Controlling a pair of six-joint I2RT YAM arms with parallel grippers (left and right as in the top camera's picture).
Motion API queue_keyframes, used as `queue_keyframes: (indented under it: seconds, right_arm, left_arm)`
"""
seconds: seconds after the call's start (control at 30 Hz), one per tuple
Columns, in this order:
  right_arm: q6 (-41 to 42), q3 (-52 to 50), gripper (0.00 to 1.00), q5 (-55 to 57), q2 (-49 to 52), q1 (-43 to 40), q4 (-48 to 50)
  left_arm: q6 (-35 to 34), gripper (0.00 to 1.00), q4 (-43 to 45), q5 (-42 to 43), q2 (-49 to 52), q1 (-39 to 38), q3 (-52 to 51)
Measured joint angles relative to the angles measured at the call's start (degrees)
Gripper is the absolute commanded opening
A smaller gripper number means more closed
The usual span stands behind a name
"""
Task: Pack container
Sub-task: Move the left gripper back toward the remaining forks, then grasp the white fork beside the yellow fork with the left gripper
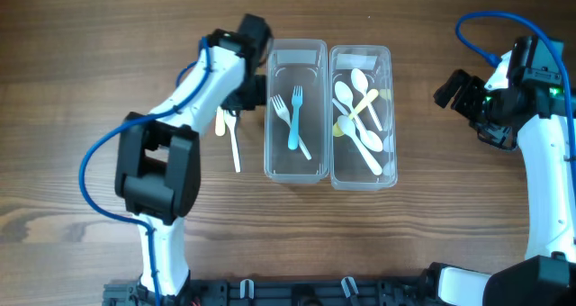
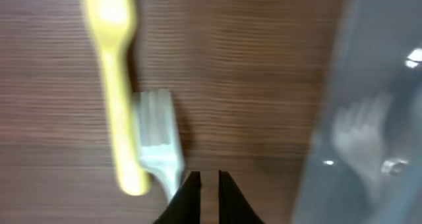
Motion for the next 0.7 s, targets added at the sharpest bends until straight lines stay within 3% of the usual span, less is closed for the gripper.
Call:
queue_keyframes:
  seconds: [0.27,0.47,0.7]
  right_arm:
    - [0.00,0.00,1.00,-0.02,0.00,0.00,0.00]
    - [0.00,0.00,1.00,0.00,0.00,0.00,-0.02]
    - [0.00,0.00,1.00,-0.02,0.00,0.00,0.00]
  left_arm:
    - [1.66,0.29,-1.22,3.76,0.00,6.16,0.00]
    - [2.60,0.37,-4.59,7.87,0.00,5.84,-0.07]
    - [2.12,0.38,-1.18,9.33,0.00,4.72,-5.38]
